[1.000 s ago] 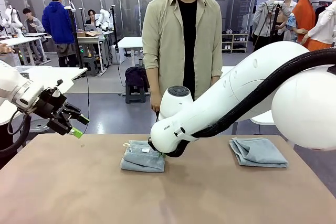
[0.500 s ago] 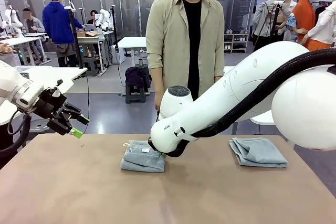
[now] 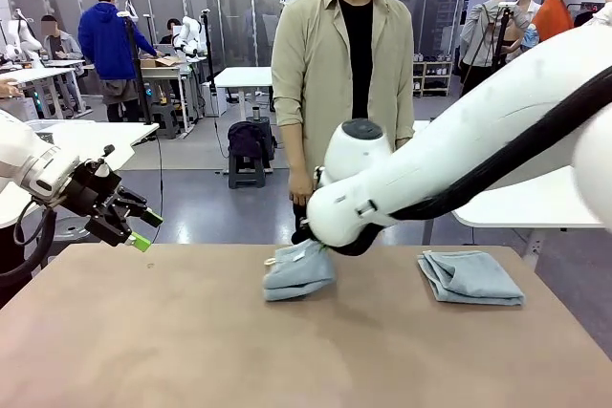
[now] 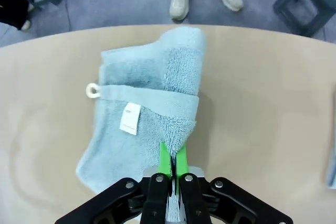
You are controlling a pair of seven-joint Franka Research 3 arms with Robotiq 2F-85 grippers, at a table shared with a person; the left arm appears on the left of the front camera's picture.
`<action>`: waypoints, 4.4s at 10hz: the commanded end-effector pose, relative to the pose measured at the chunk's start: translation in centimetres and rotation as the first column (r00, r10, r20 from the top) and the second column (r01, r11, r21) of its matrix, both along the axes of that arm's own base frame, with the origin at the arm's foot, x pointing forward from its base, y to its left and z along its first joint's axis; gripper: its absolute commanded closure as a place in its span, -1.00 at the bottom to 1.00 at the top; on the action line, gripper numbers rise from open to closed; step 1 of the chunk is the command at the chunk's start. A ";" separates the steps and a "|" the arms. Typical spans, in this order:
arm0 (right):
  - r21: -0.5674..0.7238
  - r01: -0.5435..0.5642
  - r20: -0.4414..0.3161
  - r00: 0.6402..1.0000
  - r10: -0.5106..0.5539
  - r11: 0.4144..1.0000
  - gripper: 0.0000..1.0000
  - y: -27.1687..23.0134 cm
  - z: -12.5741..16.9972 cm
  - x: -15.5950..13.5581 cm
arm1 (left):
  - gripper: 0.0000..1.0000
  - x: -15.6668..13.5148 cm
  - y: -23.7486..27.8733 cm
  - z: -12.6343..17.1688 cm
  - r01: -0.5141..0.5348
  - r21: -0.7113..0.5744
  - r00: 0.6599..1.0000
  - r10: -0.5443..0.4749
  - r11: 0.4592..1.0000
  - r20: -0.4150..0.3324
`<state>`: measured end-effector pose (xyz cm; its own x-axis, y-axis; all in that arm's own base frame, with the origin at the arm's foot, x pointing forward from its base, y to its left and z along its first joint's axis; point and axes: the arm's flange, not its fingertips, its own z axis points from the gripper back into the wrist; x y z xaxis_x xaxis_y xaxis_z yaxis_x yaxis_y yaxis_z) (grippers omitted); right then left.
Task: Fold the towels and place them in the basket.
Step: Stack the folded Towel with hook on the right side of the table.
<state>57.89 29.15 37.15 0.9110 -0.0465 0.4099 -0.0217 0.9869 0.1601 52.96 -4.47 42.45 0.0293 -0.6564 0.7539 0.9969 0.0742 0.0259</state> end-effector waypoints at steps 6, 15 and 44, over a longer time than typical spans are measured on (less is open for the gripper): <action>-0.226 -0.108 0.114 0.984 0.136 0.968 0.91 -12.6 8.0 -3.3 | -0.91 -0.1 0.1 0.1 0.006 0.006 1.000 -0.006 1.000 0.004; -0.291 -0.018 -0.004 1.000 0.017 0.957 0.91 -23.4 7.7 -1.9 | -0.91 -0.1 0.1 0.1 0.006 0.006 1.000 -0.006 1.000 0.004; -0.132 0.137 -0.060 0.987 -0.146 0.982 0.52 -25.7 31.5 -29.1 | -0.91 -0.1 0.1 0.1 0.006 0.006 1.000 -0.006 1.000 0.004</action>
<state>28.58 3.66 68.33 0.9280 -0.1157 0.3541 0.1159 0.9930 0.0206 52.96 -4.47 42.44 0.0295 -0.6564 0.7539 0.9969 0.0743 0.0257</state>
